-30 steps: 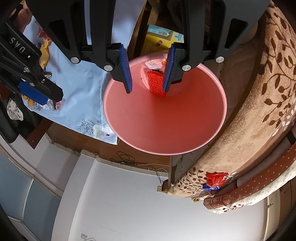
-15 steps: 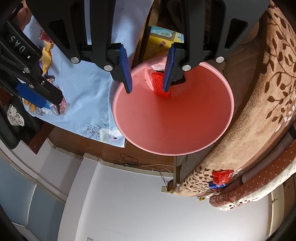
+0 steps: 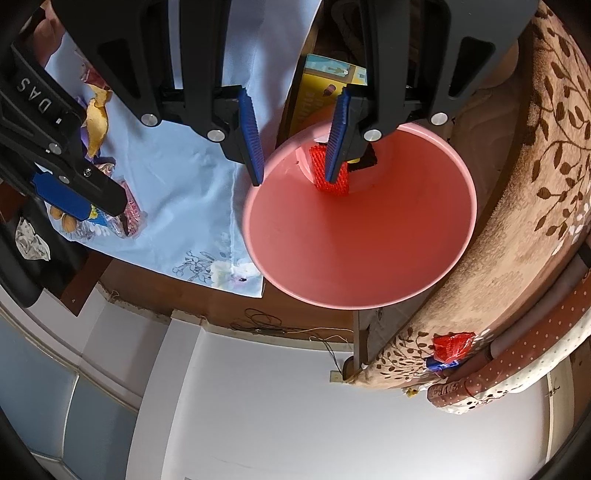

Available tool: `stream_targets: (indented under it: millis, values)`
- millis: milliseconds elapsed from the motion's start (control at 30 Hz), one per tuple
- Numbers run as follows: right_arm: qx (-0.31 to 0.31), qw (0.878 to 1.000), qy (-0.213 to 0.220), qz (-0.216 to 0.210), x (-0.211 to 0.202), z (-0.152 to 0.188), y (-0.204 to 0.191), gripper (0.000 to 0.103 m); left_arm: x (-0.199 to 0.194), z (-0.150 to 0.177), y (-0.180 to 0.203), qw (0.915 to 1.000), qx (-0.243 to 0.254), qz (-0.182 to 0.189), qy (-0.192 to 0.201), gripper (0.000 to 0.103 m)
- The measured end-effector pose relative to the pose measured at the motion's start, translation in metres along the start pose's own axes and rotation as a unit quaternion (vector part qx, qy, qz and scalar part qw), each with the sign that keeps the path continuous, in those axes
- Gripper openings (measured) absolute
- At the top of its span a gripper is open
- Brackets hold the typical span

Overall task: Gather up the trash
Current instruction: 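Move both grippers back over the table toward the bread crusts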

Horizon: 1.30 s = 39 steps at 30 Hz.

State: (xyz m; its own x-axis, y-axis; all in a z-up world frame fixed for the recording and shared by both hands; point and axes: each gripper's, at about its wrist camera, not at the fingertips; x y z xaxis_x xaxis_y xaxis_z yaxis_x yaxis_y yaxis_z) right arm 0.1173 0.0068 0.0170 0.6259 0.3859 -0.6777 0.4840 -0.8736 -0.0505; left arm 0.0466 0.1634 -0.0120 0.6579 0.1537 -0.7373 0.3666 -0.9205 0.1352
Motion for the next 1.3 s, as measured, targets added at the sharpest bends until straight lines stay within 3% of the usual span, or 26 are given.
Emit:
stream_targets:
  millis: [1300]
  values:
    - [0.02,1.0,0.0,0.005,-0.007,0.009,0.023,0.052,-0.005,0.002,0.031,0.9994,0.034,0.007,0.002,0.034]
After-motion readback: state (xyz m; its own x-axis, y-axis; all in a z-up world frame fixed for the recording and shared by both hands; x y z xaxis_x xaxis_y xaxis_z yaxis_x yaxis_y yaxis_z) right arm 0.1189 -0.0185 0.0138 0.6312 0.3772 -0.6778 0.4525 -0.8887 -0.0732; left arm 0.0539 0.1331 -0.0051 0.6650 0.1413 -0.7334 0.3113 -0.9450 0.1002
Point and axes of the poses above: each gripper's, at about its wrist camera, not at the fingertips, and x roughly the way its jaws point, y to its right, z to its underside, and after that the axes turned 2 degrees about -x, right-handed
